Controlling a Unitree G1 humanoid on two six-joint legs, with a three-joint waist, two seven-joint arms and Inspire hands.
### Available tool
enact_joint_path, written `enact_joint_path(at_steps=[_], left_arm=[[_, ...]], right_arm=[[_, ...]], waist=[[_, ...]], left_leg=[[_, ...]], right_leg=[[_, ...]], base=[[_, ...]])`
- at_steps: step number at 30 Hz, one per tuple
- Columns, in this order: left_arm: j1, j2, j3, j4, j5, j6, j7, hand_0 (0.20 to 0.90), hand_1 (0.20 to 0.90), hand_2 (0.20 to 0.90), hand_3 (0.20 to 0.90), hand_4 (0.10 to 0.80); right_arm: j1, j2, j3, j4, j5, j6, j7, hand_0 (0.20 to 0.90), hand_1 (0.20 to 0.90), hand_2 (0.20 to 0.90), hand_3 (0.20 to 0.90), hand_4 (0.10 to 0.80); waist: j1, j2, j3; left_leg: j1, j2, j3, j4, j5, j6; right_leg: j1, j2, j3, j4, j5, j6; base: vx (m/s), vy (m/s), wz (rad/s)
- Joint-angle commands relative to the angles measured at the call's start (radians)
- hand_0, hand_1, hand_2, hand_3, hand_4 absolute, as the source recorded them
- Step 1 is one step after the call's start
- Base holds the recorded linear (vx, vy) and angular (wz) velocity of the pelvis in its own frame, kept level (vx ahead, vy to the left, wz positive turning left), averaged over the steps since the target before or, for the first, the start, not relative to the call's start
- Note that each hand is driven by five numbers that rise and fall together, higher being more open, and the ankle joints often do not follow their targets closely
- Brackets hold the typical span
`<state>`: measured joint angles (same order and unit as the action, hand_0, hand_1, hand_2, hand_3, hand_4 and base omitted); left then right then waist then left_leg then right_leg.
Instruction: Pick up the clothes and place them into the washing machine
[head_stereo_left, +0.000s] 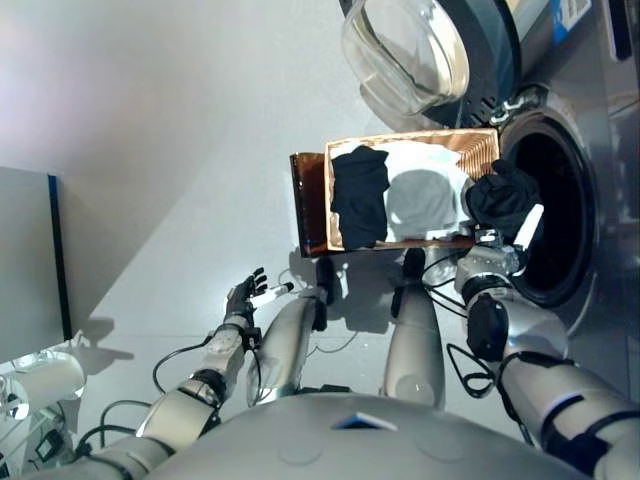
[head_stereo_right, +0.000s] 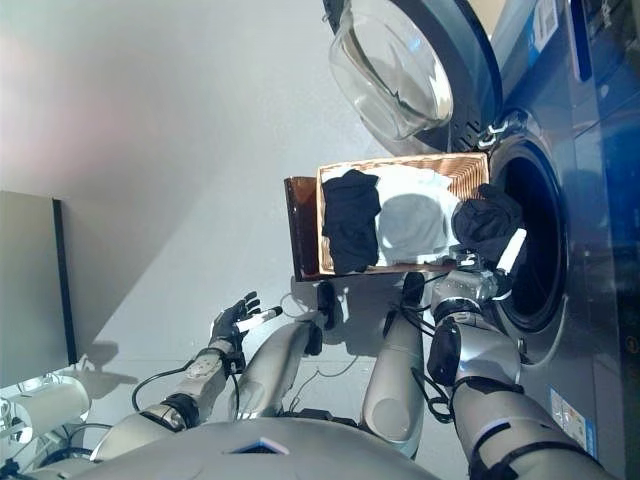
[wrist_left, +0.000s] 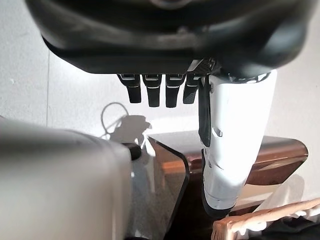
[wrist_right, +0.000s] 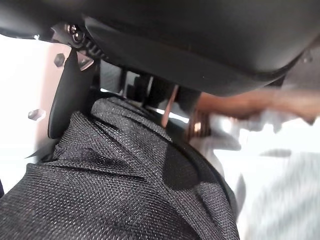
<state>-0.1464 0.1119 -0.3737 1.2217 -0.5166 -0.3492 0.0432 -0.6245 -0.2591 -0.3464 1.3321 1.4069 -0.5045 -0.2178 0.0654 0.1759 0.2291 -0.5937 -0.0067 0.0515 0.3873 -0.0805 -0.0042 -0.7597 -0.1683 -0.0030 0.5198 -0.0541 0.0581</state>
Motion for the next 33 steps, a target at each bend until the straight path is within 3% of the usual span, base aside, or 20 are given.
enact_joint_path(at_steps=[1,2,3,16,27,33], left_arm=[[-0.014,0.038,0.029,-0.028,-0.031,-0.049,0.005,0.900,0.900,0.900,0.900,0.800],[-0.012,0.040,0.033,-0.030,-0.032,-0.052,0.004,0.900,0.900,0.900,0.900,0.800],[-0.007,0.048,0.039,-0.045,-0.035,-0.057,-0.001,0.900,0.900,0.900,0.900,0.800],[0.063,0.103,0.045,-0.220,-0.028,-0.072,-0.029,0.900,0.900,0.900,0.900,0.800],[0.070,0.138,0.025,-0.293,-0.031,-0.091,-0.019,0.900,0.900,0.900,0.900,0.800],[0.078,0.153,0.016,-0.316,-0.025,-0.093,-0.019,0.900,0.900,0.900,0.900,0.800]], right_arm=[[-0.034,-0.022,0.032,-0.048,0.008,-0.080,0.055,0.200,0.200,0.200,0.200,0.300],[-0.030,-0.022,0.036,-0.052,0.002,-0.084,0.060,0.200,0.200,0.200,0.200,0.300],[-0.035,-0.032,0.049,-0.061,-0.011,-0.084,0.063,0.200,0.200,0.200,0.200,0.300],[-0.106,-0.120,0.126,-0.087,-0.084,-0.094,0.030,0.200,0.200,0.200,0.200,0.300],[-0.240,-0.220,0.044,-0.114,-0.011,-0.201,-0.039,0.200,0.200,0.200,0.200,0.300],[-0.274,-0.328,0.011,-0.111,-0.041,-0.236,-0.101,0.200,0.200,0.200,0.200,0.300]], waist=[[-0.001,-0.010,-0.016],[-0.004,-0.012,-0.006],[-0.002,-0.014,-0.010],[0.017,-0.029,-0.013],[0.045,0.005,-0.044],[0.046,0.014,-0.062]], left_leg=[[-0.100,0.002,0.015,0.206,-0.118,-0.021],[-0.121,0.004,0.022,0.224,-0.103,-0.016],[-0.139,0.008,0.016,0.266,-0.144,-0.017],[-0.268,0.018,0.022,0.422,-0.201,-0.005],[-0.352,0.001,0.031,0.453,-0.207,0.005],[-0.370,-0.009,0.038,0.450,-0.207,0.008]], right_leg=[[0.019,0.031,0.009,0.046,-0.044,-0.020],[0.001,0.027,0.006,0.057,-0.026,-0.026],[-0.016,0.027,0.013,0.101,-0.061,-0.023],[-0.146,0.029,0.023,0.242,-0.115,-0.041],[-0.252,0.023,0.055,0.302,-0.133,-0.048],[-0.281,0.017,0.062,0.316,-0.135,-0.046]], base=[[-0.043,0.005,-0.02],[-0.052,0.006,-0.01],[-0.064,0.010,-0.01],[-0.020,0.008,0.01],[-0.012,0.010,0.01],[0.000,0.009,0.01]])
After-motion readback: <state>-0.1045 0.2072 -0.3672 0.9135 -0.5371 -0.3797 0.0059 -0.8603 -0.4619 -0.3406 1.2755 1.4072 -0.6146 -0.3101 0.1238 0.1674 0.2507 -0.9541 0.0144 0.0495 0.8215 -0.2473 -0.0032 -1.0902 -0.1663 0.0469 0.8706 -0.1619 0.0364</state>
